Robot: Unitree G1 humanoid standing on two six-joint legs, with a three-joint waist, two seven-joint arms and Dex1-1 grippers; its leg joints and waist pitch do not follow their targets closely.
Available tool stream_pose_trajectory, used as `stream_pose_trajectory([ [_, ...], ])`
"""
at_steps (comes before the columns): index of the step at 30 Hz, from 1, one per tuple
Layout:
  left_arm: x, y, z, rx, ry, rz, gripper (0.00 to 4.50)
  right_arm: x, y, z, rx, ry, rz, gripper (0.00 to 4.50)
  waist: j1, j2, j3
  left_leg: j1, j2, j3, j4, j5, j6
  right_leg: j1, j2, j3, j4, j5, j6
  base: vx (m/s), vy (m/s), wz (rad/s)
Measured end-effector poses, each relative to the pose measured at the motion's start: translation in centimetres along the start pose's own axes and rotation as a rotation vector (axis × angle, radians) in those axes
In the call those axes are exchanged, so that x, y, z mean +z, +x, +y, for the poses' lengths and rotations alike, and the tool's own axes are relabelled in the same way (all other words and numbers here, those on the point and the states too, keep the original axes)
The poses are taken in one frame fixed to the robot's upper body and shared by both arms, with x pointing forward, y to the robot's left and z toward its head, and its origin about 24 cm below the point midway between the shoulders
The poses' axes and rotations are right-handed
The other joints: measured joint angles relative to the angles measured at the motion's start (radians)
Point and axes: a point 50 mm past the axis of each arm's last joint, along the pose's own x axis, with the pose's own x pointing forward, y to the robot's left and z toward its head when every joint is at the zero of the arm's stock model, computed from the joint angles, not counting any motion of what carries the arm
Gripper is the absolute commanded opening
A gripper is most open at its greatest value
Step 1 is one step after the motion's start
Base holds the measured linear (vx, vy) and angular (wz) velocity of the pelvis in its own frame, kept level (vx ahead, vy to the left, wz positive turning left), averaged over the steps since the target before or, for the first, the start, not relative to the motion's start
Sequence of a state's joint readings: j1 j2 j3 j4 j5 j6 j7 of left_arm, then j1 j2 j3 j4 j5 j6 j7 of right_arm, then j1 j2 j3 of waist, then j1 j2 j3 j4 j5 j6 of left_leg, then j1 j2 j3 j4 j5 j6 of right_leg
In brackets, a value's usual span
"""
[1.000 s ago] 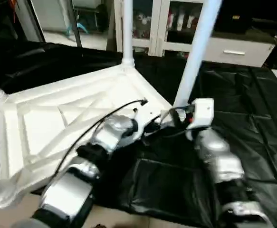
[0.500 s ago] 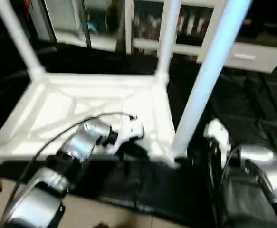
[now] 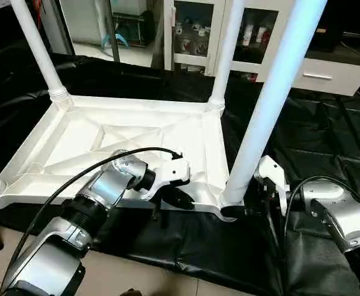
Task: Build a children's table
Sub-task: Rotate leg to tighten
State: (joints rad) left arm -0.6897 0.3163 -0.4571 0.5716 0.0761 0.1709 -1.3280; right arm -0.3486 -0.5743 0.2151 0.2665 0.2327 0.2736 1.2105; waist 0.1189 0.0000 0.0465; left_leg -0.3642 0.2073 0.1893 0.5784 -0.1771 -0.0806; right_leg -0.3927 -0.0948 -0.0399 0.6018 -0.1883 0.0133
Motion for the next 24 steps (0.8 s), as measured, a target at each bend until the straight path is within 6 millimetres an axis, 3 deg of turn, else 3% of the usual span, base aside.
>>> stream_pose_trajectory([
  [10,0.0,0.0,-0.1,0.004,0.006,0.006,0.00,-0.1,-0.4,-0.4,0.003,-0.009,0.031,2.71,0.008,-0.002,-0.001,0.000,0.000,0.000,0.001,0.000,0.001,0.002,-0.001,0.000,0.000,0.000,0.001,0.000,0.000,0.00],
  [19,-0.1,-0.1,-0.1,0.009,0.002,0.011,0.00,-0.2,-0.1,-0.5,0.023,-0.016,0.046,2.59,0.006,-0.003,-0.002,0.001,0.000,0.000,0.001,0.000,0.001,0.002,-0.001,0.000,0.000,0.000,0.001,0.000,0.000,0.00],
  [24,-0.5,-0.2,0.1,0.042,-0.026,0.010,0.00,-0.3,0.9,-0.7,-0.039,0.019,0.002,2.58,-0.006,-0.013,-0.009,0.006,0.000,0.000,0.000,0.001,0.000,0.004,0.000,0.000,0.001,0.000,0.000,0.000,0.000,0.00],
])
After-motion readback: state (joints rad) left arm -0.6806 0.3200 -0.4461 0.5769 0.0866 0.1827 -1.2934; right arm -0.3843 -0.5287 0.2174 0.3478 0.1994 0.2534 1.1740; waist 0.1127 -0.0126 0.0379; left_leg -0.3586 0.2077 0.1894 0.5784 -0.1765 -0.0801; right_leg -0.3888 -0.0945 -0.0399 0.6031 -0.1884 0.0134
